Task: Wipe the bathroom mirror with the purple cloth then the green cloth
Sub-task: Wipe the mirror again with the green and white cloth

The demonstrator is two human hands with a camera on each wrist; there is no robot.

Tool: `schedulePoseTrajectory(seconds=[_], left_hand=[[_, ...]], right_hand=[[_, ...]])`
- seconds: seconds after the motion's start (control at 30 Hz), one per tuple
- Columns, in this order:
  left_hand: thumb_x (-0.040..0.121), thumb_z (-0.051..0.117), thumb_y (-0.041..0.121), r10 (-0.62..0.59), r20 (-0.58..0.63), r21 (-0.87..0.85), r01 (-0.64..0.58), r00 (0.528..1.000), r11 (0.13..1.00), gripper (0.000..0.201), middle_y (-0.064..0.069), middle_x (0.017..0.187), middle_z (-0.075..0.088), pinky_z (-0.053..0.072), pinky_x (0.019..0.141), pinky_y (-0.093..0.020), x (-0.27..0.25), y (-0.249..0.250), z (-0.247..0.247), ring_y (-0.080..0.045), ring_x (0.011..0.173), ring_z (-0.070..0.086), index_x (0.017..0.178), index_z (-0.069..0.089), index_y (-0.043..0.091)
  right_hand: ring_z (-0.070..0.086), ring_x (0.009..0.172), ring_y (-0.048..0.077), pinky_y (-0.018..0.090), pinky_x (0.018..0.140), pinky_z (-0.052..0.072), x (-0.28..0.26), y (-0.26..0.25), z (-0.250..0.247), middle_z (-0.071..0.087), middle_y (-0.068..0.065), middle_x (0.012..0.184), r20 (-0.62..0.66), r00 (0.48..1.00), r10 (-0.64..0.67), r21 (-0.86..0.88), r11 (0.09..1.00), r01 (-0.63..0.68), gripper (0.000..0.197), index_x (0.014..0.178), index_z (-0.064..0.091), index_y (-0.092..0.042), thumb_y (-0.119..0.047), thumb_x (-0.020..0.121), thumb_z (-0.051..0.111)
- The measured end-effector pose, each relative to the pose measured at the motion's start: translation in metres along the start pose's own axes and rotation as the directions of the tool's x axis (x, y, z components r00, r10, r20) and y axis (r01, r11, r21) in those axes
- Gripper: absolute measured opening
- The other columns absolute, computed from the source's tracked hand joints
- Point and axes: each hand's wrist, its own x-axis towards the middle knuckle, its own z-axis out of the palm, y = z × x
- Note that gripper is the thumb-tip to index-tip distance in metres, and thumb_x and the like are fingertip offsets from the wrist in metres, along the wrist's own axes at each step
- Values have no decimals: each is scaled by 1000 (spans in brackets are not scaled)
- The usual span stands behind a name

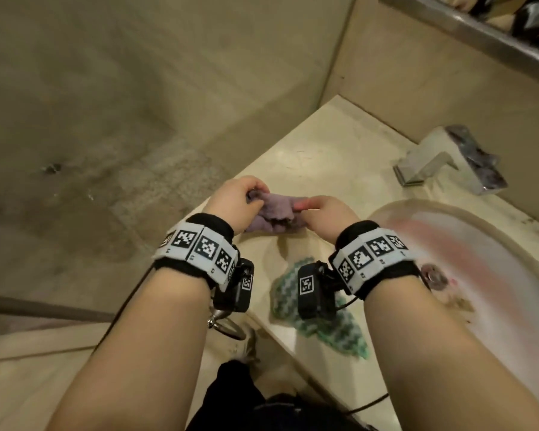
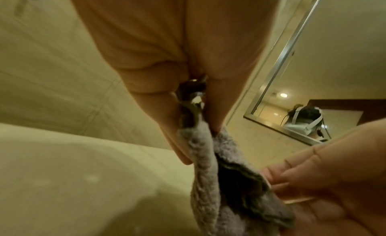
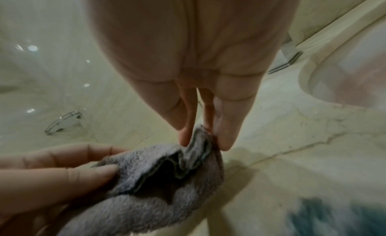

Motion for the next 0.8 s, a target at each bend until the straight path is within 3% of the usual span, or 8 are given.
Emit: schedulePoseTrajectory(seconds=[0.1, 0.23, 0.33, 0.4, 0.47, 0.6, 0.67, 0.8], left_hand=[[91, 53, 12, -66, 10, 76, 65, 998, 995, 27, -7, 119, 58, 38, 82, -22, 7, -9, 6, -22, 106, 54, 115, 62, 18], [92, 53, 24, -151, -13, 228, 150, 988, 962, 41, -10, 133, 44, 36, 100, -33, 9, -10, 10, -28, 120, 46, 132, 49, 24], [87, 60, 35, -113, -45, 312, 121, 993, 942, 58, -7, 142, 31, 27, 107, -36, 1, -1, 15, -29, 130, 31, 140, 38, 26], [83, 64, 42, -72, -22, 329, 75, 997, 941, 61, -6, 142, 28, 26, 108, -36, -8, 9, 20, -28, 131, 27, 138, 41, 28], [81, 65, 46, -31, 139, 356, -21, 990, 934, 57, -6, 137, 36, 32, 107, -35, -16, 20, 26, -26, 126, 36, 132, 47, 27], [78, 71, 43, -82, 430, 348, -81, 899, 934, 57, -5, 131, 47, 42, 99, -33, -38, 38, 51, -21, 115, 51, 129, 51, 26], [78, 72, 40, -131, 451, 394, -65, 883, 917, 66, -7, 134, 48, 44, 97, -33, -47, 40, 64, -23, 117, 52, 136, 45, 24], [83, 69, 29, -153, 366, 421, -17, 918, 907, 72, -9, 138, 47, 41, 97, -33, -59, 47, 77, -27, 121, 49, 142, 31, 15]], right_hand=[[51, 118, 24, 22, 88, 36, 3, -1, 4, 57, 11, 129, 36, 999, 4, -60, 998, -2, 34, 126, 58, -11, -11, 96, 42], [51, 99, 20, 27, 87, 38, 6, 6, 4, 57, 12, 128, 42, 999, 10, -29, 1000, -8, 33, 126, 57, -10, -18, 97, 45], [52, 110, 22, 36, 101, 40, 2, 18, -6, 56, 12, 128, 6, 1000, 21, 64, 998, -21, 34, 127, 57, -7, -18, 97, 45], [49, 122, 24, 41, 105, 37, -5, 28, -16, 53, 11, 132, -39, 999, 34, 87, 996, -30, 36, 130, 54, -8, -21, 97, 45], [48, 124, 24, 42, 106, 37, -13, 39, -25, 53, 10, 133, -89, 995, 51, 116, 992, -41, 37, 131, 53, -10, -23, 97, 46], [49, 122, 23, 41, 105, 39, -34, 62, -40, 54, 8, 131, -160, 983, 93, 178, 982, -64, 36, 130, 53, -12, -23, 97, 45], [49, 122, 24, 41, 105, 39, -44, 72, -44, 54, 8, 131, -164, 982, 95, 168, 984, -67, 36, 130, 53, -13, -24, 97, 45], [50, 120, 25, 42, 104, 39, -63, 90, -46, 55, 8, 130, -149, 984, 98, 145, 986, -77, 37, 130, 53, -14, -25, 96, 45]])
